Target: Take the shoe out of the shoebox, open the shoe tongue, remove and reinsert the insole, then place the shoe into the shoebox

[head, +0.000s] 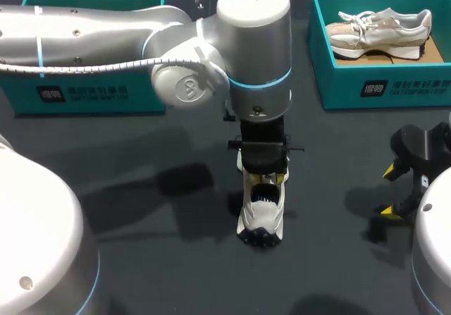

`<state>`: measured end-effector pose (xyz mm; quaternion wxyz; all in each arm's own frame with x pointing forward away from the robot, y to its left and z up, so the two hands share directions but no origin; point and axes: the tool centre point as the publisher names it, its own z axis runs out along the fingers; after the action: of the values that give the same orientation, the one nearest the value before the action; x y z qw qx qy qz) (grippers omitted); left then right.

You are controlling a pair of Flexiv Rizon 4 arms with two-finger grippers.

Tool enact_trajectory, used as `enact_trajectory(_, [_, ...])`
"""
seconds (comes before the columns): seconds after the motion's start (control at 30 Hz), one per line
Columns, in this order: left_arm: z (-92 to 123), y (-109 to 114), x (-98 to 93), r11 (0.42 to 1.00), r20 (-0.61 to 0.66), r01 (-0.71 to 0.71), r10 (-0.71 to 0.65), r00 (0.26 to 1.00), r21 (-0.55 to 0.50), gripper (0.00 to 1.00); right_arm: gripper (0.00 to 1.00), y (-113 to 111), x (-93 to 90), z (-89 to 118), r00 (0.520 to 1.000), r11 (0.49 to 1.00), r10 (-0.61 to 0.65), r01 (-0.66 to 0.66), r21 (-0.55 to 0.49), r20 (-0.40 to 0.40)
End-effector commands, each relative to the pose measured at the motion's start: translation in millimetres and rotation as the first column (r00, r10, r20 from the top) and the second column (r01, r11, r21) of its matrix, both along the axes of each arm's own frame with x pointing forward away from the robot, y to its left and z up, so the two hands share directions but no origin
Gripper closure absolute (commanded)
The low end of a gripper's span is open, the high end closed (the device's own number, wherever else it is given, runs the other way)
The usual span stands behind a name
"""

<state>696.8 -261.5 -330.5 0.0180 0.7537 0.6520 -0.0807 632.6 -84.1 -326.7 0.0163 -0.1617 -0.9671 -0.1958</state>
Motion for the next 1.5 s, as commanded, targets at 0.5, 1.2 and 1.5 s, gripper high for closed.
enact_trajectory(0.5, [79,39,-26.3,0.958,-0.016,-0.272,0.275,0.961,0.092,0.00,0.00,0,-2.1,1,1.000,1.000,-0.001,0.001,-0.001,0.002])
enact_trajectory(1.2, [91,54,-61.1,0.568,0.108,-0.822,0.816,0.568,0.027,0.00,0.00,0,-2.1,1,1.000,1.000,-0.001,0.001,-0.001,0.002])
enact_trajectory(1.5, [88,57,-66.7,0.508,0.029,-0.860,0.860,0.510,0.047,0.00,0.00,0,-2.1,1,1.000,1.000,-0.001,0.001,-0.001,0.002])
